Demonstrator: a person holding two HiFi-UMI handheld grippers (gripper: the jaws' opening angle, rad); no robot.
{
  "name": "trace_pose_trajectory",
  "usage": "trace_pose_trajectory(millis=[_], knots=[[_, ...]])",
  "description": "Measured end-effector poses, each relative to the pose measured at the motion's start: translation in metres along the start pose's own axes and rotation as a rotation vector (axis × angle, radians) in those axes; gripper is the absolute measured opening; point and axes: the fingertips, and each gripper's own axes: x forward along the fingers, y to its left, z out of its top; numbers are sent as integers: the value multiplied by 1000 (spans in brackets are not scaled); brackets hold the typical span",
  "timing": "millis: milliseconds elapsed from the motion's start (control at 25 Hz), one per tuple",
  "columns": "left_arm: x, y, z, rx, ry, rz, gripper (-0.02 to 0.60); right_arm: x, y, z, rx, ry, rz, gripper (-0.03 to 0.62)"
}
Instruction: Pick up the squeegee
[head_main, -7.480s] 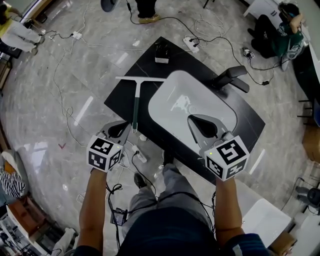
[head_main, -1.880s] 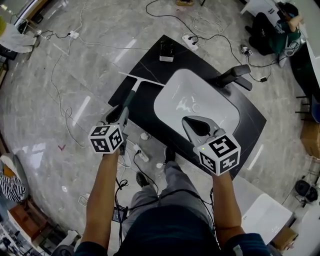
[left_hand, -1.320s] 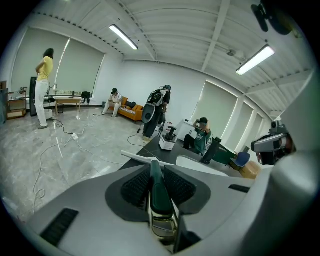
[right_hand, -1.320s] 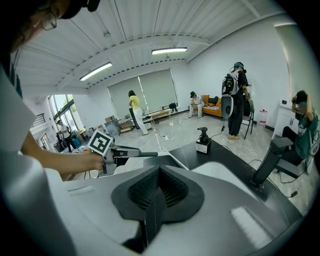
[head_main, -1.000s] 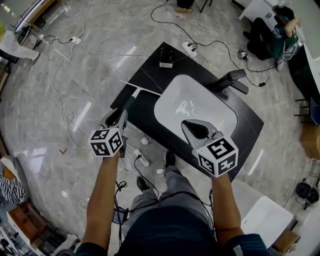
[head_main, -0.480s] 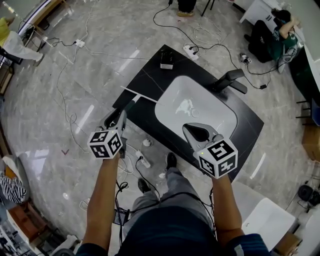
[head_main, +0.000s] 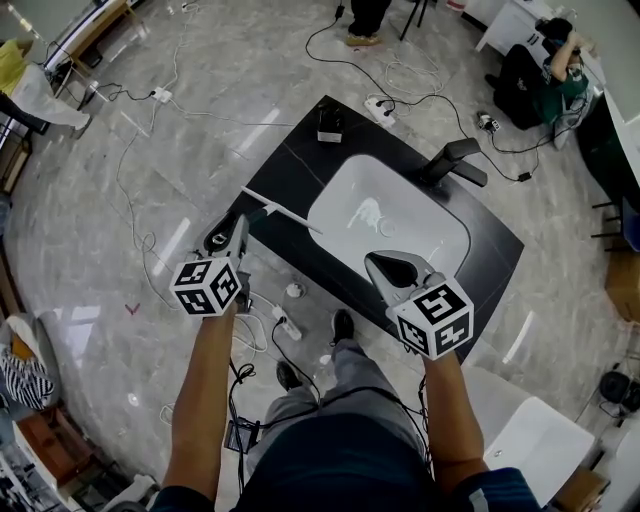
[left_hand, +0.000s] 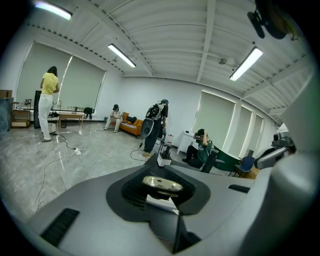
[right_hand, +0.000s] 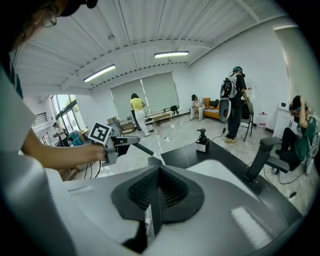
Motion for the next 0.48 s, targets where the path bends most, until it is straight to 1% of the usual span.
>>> trace_pose_trajectory(millis=[240, 480], knots=[[-4, -10, 18, 18, -31, -11, 83, -12, 0, -4, 8, -5, -7, 11], [-14, -26, 36, 34, -65, -28, 81, -24, -2, 2, 6, -28, -17, 11]])
